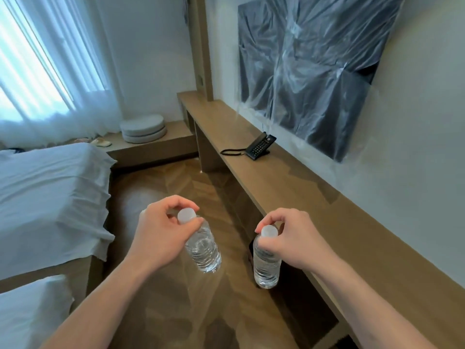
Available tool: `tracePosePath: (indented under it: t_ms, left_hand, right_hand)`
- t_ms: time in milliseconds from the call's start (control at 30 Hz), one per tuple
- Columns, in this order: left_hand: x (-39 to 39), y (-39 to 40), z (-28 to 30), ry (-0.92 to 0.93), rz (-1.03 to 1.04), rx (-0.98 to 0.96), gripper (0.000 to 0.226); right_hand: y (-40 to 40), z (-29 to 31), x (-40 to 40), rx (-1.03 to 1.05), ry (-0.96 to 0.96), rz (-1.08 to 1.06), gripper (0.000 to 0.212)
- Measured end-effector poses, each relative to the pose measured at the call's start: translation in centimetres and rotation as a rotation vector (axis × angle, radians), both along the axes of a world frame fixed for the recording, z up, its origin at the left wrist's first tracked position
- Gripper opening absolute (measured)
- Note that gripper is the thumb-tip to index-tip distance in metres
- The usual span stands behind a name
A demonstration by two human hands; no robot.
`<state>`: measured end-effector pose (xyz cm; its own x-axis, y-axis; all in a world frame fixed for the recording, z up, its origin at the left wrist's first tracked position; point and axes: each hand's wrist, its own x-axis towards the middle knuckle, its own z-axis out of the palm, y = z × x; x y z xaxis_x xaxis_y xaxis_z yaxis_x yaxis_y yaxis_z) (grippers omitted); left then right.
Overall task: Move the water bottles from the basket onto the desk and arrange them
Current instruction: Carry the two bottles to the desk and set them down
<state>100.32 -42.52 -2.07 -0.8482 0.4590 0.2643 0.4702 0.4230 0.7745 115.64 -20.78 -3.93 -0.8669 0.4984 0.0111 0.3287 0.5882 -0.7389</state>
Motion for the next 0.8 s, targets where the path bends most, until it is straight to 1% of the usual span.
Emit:
tracePosePath:
  t_ms: [200,300,433,633,800]
  left_hand:
    - [-10.0,1.4,0.1,-0.024,0.056,0.012,0.015]
    - [-16.0,1.5,-0.2,-0.018,0.043,-0.005,0.016]
    - [-24.2,1.8,-0.7,-0.061,0.005,0.003,0.018]
    - [-34.8,3.4,-0.8,-0.093,-0.058,-0.046,0.019]
    - [-42.5,5.7,-0.6,-0.112,-0.085,-0.056,0.017]
  right_hand:
    - [2.6,0.2,-11.4,0.016,-0.003,0.046,0.010]
    - [2.9,-0.2,-17.1,0.034,0.002,0.048,0.010]
    - [3.0,-0.5,-24.5,0.059,0.000,0.017,0.010]
    - [3.8,-0.5,-32.6,0.045,0.025,-0.052,0.011]
    - [6.4,-0.6,-39.0,0.049,0.004,-0.101,0.010]
